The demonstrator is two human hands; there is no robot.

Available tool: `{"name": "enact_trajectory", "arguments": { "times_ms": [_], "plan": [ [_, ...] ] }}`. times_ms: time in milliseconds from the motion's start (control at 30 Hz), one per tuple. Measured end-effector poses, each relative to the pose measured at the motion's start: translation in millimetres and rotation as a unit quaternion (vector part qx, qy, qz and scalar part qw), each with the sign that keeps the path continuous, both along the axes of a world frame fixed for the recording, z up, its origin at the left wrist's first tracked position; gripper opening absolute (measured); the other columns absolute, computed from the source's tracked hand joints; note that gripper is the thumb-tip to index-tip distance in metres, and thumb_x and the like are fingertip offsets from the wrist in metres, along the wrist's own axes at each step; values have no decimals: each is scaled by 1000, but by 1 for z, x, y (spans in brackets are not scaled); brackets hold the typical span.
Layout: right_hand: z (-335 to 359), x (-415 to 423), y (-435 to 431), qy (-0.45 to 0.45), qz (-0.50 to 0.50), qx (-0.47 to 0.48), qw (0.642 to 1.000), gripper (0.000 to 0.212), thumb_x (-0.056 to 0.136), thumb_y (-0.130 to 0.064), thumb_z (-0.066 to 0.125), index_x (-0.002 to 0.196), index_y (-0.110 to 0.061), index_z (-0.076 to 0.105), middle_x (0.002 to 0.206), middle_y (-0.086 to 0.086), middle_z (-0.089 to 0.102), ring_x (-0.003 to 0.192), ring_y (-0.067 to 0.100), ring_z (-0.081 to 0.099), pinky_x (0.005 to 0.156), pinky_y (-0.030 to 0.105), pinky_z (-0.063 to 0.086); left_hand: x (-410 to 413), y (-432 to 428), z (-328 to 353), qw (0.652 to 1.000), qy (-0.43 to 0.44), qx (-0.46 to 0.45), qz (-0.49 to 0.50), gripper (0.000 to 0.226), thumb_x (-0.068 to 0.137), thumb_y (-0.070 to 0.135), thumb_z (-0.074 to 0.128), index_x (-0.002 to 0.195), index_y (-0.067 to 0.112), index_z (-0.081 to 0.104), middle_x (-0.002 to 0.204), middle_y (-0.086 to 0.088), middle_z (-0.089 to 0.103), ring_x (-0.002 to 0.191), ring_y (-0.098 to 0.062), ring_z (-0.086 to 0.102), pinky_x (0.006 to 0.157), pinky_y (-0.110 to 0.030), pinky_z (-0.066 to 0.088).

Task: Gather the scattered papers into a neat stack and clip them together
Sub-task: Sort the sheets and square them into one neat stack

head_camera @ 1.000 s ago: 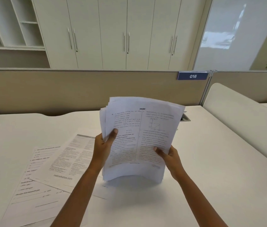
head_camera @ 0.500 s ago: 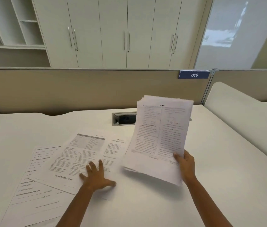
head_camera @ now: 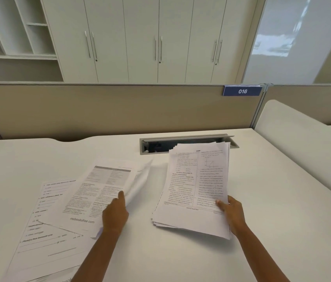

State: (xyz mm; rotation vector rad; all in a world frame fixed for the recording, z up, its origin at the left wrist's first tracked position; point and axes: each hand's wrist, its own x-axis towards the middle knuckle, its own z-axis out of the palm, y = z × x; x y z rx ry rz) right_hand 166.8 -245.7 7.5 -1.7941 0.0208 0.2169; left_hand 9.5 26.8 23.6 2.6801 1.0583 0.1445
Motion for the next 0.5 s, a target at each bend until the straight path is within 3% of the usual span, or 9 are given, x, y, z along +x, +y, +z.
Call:
{"name": "enact_trajectory", "arguments": {
  "times_ms": [100, 233, 500],
  "plan": [
    [-2, -2, -2, 31, 18, 13, 999, 15, 86, -3, 58, 100, -6, 62, 97, 13, 67, 80, 31, 66, 77, 39, 55, 1, 7, 18, 996, -72, -44, 31, 49, 87, -1, 40, 135, 8, 36, 111, -24, 61, 103, -39, 59, 88, -42, 46],
    [-6, -10, 7, 72, 42, 27, 996, 10, 85, -1, 58, 91, -8, 63, 91, 11, 68, 72, 23, 66, 60, 29, 52, 10, -15, 43, 989, -123, -82, -26, 43, 88, 3, 44, 130, 7, 40, 107, -23, 62, 98, -38, 61, 82, -37, 49],
    [-6, -27, 38, 127, 119, 49, 984, 11, 85, 1, 58, 89, -7, 64, 90, 10, 70, 74, 23, 68, 58, 27, 55, 37, -90, 49, 968, -63, -179, -166, 37, 89, 23, 49, 124, 11, 46, 116, -14, 63, 101, -29, 62, 79, -30, 49]
  ]
}}
